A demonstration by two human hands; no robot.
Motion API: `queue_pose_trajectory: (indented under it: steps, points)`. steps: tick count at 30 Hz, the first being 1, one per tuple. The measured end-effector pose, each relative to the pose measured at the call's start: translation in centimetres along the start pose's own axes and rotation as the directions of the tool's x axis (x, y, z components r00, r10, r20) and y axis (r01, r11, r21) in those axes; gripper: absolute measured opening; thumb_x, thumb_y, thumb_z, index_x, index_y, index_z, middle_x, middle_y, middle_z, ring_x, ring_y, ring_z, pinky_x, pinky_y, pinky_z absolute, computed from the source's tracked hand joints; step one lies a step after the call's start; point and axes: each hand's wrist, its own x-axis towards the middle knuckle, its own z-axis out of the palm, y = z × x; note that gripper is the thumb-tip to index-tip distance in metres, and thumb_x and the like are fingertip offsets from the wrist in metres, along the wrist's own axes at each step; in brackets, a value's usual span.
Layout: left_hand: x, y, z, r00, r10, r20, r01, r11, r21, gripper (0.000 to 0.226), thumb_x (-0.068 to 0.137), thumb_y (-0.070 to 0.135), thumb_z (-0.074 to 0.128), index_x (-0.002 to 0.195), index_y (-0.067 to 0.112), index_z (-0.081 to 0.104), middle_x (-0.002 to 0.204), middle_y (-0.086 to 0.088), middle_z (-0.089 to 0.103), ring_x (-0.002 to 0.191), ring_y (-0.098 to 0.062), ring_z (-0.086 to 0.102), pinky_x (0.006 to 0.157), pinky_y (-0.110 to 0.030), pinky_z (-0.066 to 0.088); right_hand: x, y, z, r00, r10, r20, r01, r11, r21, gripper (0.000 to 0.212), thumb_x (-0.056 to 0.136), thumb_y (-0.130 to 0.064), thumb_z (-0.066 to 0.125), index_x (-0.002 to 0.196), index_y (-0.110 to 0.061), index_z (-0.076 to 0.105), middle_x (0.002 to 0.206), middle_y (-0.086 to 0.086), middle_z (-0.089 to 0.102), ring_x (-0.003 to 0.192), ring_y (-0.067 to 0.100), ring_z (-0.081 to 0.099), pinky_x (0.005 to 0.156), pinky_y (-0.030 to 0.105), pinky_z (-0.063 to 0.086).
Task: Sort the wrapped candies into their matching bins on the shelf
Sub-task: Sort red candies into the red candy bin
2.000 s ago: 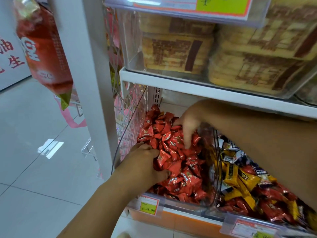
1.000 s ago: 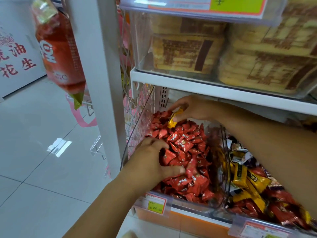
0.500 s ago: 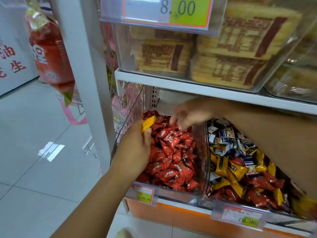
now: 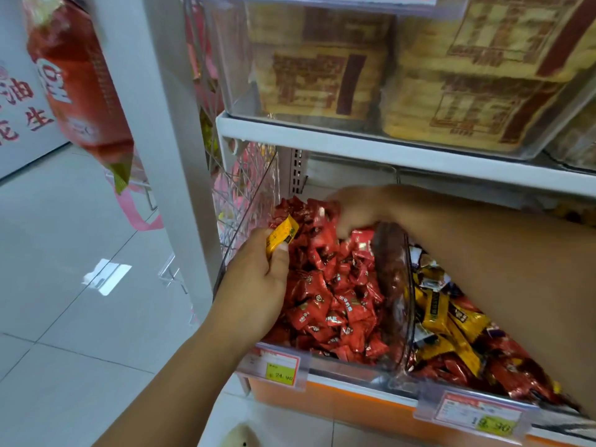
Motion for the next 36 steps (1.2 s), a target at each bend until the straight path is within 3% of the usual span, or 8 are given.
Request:
queue_pose_trajectory:
  steps: [4, 7, 15, 18, 21, 24, 29, 36]
  points:
    - [-0.2, -0.1, -0.1, 0.998, -0.031, -0.046, 0.03, 0.999, -0.026, 0.013, 0.097, 0.037, 0.04, 0.101, 0.033, 0.052, 0.087, 0.004, 0.063, 0.086, -0.017, 0.06, 0.077, -0.048, 0.052, -0.5, 0.0, -2.7, 0.996, 0.045, -0.075, -0.005, 0.883, 0.469, 0.04, 0.082, -0.011, 0.071, 0.119, -0.011, 0.057, 0.104, 0.013, 0.067, 0.081, 0.025, 0.067, 0.064, 0.034, 0.06]
    - [-0.3, -0.2, -0.2, 0.999, -0.026, -0.032, 0.026, 1.0, -0.01, 0.014, 0.097, 0.036, 0.042, 0.106, 0.035, 0.052, 0.089, 0.007, 0.063, 0.086, -0.015, 0.059, 0.075, -0.036, 0.051, -1.4, -0.1, -3.3, 0.998, 0.026, -0.054, 0.008, 0.84, 0.542, 0.049, 0.088, -0.037, 0.063, 0.131, -0.017, 0.049, 0.138, 0.009, 0.049, 0.111, 0.029, 0.06, 0.071, 0.036, 0.06]
    - [-0.4, -0.3, -0.3, 0.998, 0.058, -0.016, -0.057, 0.994, 0.096, 0.022, 0.098, 0.029, 0.045, 0.118, 0.03, 0.053, 0.099, 0.008, 0.06, 0.088, -0.009, 0.053, 0.067, -0.003, 0.034, -6.6, -2.4, -2.6, 0.992, -0.097, 0.08, 0.114, 0.962, -0.249, 0.062, 0.079, -0.039, 0.073, 0.134, -0.03, 0.047, 0.124, -0.007, 0.052, 0.097, 0.005, 0.05, 0.075, 0.019, 0.042]
    - [-0.5, -0.4, -0.3, 0.998, 0.064, -0.021, -0.062, 0.994, 0.093, 0.024, 0.098, 0.03, 0.044, 0.12, 0.031, 0.053, 0.101, 0.008, 0.061, 0.089, -0.009, 0.054, 0.067, -0.005, 0.035, -7.1, -3.9, 0.7, 0.923, 0.018, 0.385, 0.16, 0.891, -0.426, 0.106, 0.069, -0.055, 0.076, 0.149, -0.044, 0.007, 0.16, -0.004, 0.005, 0.144, 0.022, 0.017, 0.112, 0.044, 0.024]
    - [-0.6, -0.4, -0.4, 0.998, 0.064, -0.022, -0.061, 0.994, 0.092, 0.022, 0.098, 0.03, 0.044, 0.118, 0.03, 0.053, 0.099, 0.007, 0.062, 0.089, -0.009, 0.055, 0.066, -0.004, 0.033, -5.7, -4.0, 4.7, 0.908, 0.109, 0.405, 0.144, 0.827, -0.544, 0.126, 0.065, -0.057, 0.079, 0.147, -0.043, -0.017, 0.156, 0.0, -0.026, 0.146, 0.029, 0.001, 0.112, 0.049, 0.022]
    - [-0.8, -0.5, -0.5, 0.998, 0.06, -0.013, -0.058, 0.994, 0.095, 0.02, 0.099, 0.029, 0.044, 0.116, 0.031, 0.053, 0.097, 0.007, 0.062, 0.087, -0.008, 0.054, 0.065, -0.005, 0.034, -3.7, -3.9, 5.7, 0.948, 0.075, 0.308, 0.141, 0.771, -0.621, 0.124, 0.069, -0.045, 0.081, 0.15, -0.035, -0.012, 0.156, 0.007, -0.016, 0.142, 0.034, 0.021, 0.104, 0.042, 0.038]
    - [-1.1, -0.3, -0.8, 0.997, 0.077, -0.022, -0.075, 0.993, 0.092, 0.02, 0.099, 0.028, 0.044, 0.116, 0.029, 0.053, 0.097, 0.007, 0.062, 0.087, -0.009, 0.055, 0.065, -0.003, 0.034, -2.1, -1.9, 3.7, 0.984, -0.131, 0.123, 0.174, 0.873, -0.456, 0.06, 0.079, -0.019, 0.074, 0.132, -0.029, 0.046, 0.126, 0.005, 0.05, 0.102, 0.023, 0.056, 0.074, 0.032, 0.05]
    - [-1.7, -0.1, -1.3, 0.99, 0.133, -0.034, -0.129, 0.986, 0.107, 0.019, 0.097, 0.026, 0.046, 0.113, 0.026, 0.056, 0.095, 0.006, 0.062, 0.089, -0.013, 0.056, 0.067, -0.01, 0.036, -3.8, -0.6, -1.4, 0.973, -0.188, -0.133, 0.164, 0.971, -0.171, 0.077, 0.072, -0.038, 0.08, 0.138, -0.04, 0.04, 0.146, -0.002, 0.035, 0.126, 0.024, 0.045, 0.101, 0.036, 0.04]
